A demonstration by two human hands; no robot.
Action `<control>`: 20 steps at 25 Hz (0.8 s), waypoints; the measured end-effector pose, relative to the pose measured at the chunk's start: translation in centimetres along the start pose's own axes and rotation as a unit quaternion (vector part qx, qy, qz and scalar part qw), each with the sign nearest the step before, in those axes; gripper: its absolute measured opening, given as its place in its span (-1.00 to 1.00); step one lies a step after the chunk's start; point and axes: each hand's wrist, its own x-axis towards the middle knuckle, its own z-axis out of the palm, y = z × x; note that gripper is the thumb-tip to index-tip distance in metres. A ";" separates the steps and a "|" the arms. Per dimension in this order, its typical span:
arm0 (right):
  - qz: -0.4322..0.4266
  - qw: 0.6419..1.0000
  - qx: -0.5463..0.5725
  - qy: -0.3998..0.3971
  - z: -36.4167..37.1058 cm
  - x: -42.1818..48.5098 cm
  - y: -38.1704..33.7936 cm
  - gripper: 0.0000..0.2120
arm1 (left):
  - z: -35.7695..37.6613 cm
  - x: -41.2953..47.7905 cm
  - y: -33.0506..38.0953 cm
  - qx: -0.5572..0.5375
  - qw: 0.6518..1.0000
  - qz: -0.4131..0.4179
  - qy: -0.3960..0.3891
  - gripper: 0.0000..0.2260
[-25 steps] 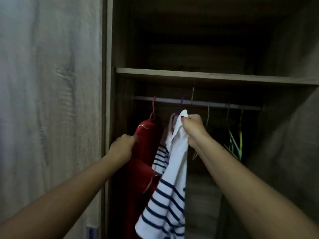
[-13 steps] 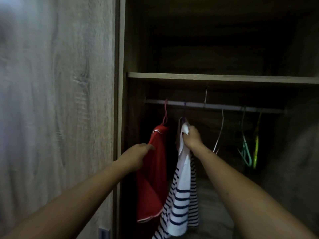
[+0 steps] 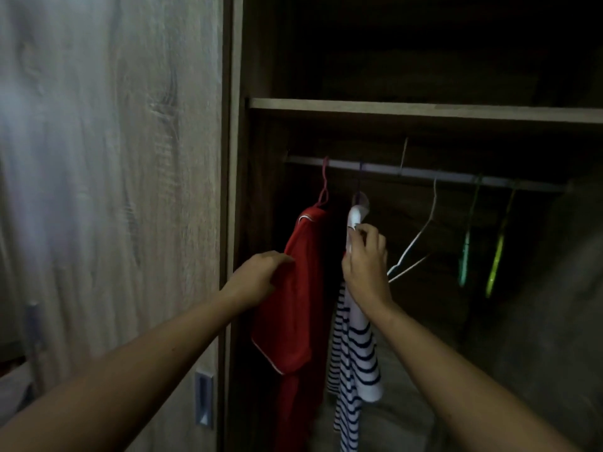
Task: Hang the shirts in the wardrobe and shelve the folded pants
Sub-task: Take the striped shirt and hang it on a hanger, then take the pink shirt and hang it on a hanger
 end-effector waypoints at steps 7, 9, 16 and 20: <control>-0.197 0.955 0.219 -0.043 2.6 -4.9 -10.7 -0.71 | -0.5 -11.4 -3.0 -0.043 0.991 -0.121 0.025 -0.62; -0.208 0.934 0.281 -0.075 4.5 -6.7 -15.0 -0.74 | -2.0 -16.4 -4.8 -0.074 0.978 -0.194 0.032 -0.69; -0.289 0.831 0.429 -0.206 10.5 -13.3 -33.6 -0.81 | -10.4 -37.0 -14.9 -0.018 0.891 -0.430 0.142 -0.81; -0.283 0.777 0.473 -0.303 14.4 -17.0 -46.5 -0.81 | -15.9 -48.6 -22.8 0.048 0.807 -0.549 0.210 -0.86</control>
